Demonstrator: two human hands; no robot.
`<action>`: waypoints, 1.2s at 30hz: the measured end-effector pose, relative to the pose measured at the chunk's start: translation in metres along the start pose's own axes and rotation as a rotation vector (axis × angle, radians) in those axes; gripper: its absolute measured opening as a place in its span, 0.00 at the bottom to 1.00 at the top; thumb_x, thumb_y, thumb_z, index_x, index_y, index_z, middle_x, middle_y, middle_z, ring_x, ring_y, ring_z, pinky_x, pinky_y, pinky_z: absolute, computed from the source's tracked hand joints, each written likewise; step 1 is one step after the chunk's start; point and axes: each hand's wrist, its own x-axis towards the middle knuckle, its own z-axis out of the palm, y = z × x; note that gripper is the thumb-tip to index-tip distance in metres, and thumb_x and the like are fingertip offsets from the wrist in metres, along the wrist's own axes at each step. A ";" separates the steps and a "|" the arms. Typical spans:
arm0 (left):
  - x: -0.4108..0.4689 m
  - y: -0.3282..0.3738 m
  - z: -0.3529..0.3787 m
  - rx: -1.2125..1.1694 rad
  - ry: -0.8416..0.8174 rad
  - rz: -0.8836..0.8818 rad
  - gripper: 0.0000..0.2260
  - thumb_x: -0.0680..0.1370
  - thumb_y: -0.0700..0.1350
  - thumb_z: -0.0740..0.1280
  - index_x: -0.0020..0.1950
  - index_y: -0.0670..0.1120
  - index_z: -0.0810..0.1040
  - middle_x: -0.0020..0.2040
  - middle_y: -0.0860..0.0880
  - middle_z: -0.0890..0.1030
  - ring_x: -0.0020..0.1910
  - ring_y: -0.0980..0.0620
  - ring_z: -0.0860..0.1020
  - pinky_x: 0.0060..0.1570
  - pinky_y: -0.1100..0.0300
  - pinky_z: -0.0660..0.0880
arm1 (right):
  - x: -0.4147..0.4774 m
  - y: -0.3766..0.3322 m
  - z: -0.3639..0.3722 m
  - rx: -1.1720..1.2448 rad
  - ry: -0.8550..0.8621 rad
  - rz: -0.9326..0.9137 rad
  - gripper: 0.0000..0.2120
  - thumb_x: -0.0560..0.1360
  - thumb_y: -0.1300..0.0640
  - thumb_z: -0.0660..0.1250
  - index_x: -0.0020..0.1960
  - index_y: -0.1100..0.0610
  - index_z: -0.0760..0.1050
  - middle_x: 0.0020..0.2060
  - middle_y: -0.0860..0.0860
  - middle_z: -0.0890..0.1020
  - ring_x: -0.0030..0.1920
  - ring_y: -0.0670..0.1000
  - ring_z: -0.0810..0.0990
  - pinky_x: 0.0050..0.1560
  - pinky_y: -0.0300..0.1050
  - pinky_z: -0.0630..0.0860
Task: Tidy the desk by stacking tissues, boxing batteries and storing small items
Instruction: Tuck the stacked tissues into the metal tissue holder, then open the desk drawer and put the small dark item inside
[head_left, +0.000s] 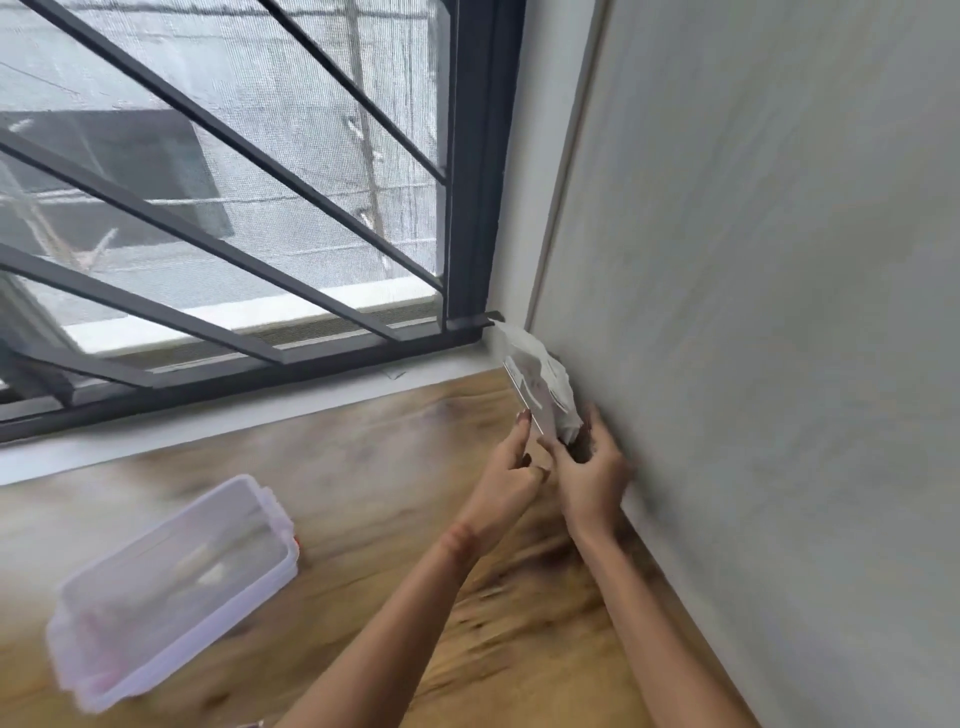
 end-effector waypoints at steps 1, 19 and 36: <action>-0.011 0.004 -0.001 0.004 0.008 0.015 0.32 0.74 0.26 0.54 0.75 0.44 0.52 0.70 0.58 0.58 0.70 0.60 0.61 0.68 0.62 0.64 | -0.006 -0.007 -0.005 0.007 0.011 -0.016 0.33 0.66 0.61 0.76 0.67 0.62 0.68 0.60 0.56 0.78 0.60 0.50 0.76 0.62 0.45 0.71; -0.275 -0.018 -0.018 -0.039 0.224 0.116 0.28 0.75 0.26 0.57 0.74 0.39 0.56 0.74 0.47 0.59 0.68 0.57 0.61 0.71 0.55 0.60 | -0.235 -0.076 -0.078 0.074 -0.095 -0.383 0.30 0.67 0.58 0.74 0.66 0.64 0.70 0.61 0.59 0.76 0.62 0.53 0.75 0.60 0.33 0.66; -0.510 -0.074 -0.087 -0.089 0.617 0.081 0.23 0.77 0.28 0.57 0.71 0.40 0.63 0.67 0.49 0.68 0.59 0.59 0.70 0.52 0.71 0.71 | -0.426 -0.094 -0.052 -0.060 -0.533 -0.549 0.25 0.68 0.57 0.73 0.62 0.65 0.73 0.59 0.60 0.78 0.60 0.57 0.77 0.60 0.42 0.69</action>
